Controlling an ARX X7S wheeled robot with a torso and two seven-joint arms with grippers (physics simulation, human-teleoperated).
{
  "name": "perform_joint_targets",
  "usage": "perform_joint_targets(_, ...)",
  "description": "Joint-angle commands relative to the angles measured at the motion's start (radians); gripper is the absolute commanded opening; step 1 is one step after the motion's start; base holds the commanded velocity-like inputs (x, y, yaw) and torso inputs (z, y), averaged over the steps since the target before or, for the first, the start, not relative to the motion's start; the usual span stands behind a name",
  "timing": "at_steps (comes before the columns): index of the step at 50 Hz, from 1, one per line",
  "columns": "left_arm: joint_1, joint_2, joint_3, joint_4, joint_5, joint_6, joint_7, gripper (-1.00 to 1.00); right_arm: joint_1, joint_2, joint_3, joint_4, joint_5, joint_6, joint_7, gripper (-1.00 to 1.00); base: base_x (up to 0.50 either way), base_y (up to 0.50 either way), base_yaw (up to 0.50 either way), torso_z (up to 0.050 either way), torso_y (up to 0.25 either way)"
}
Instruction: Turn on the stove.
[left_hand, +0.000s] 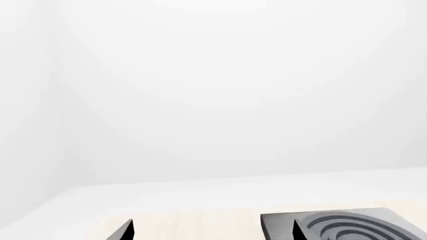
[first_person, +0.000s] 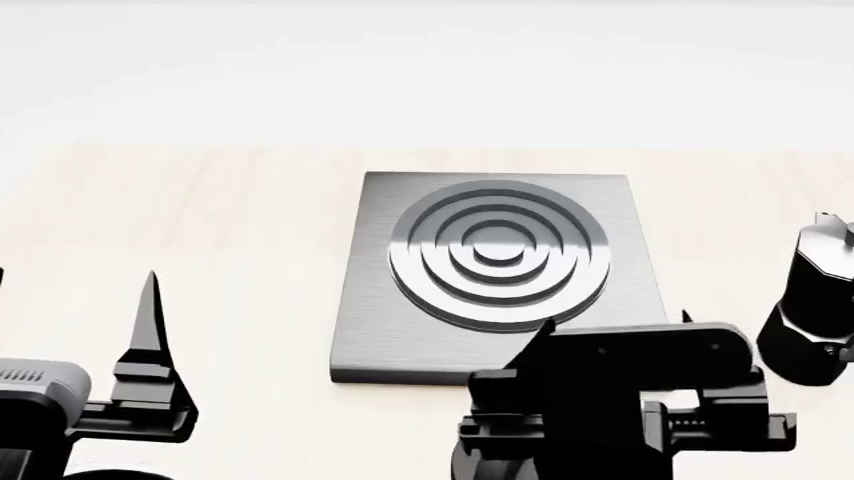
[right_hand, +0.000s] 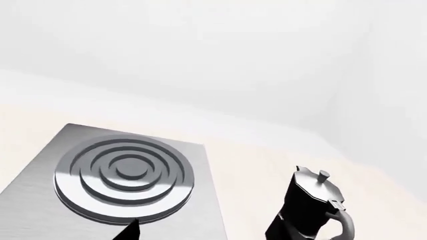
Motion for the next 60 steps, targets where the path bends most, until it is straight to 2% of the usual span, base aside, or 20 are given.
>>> perform_joint_targets(1, -0.002, -0.003, 0.002, 0.000, -0.003, 0.000, -0.003, 1.00, -0.003, 0.019, -0.047, -0.008, -0.028, -0.068, 0.009, 1.00, 0.00, 0.00, 0.00, 0.000, 0.000)
perform_joint_targets(23, -0.002, -0.009, 0.005, 0.009, -0.010, 0.001, -0.011, 1.00, -0.006, 0.059, -0.138, -0.004, -0.092, -0.202, 0.018, 1.00, 0.00, 0.00, 0.00, 0.000, 0.000)
perform_joint_targets(60, -0.005, -0.018, 0.002, 0.033, -0.032, -0.004, -0.023, 1.00, 0.009, 0.110, -0.232, -0.014, -0.162, -0.268, 0.035, 1.00, 0.00, 0.00, 0.00, 0.000, 0.000)
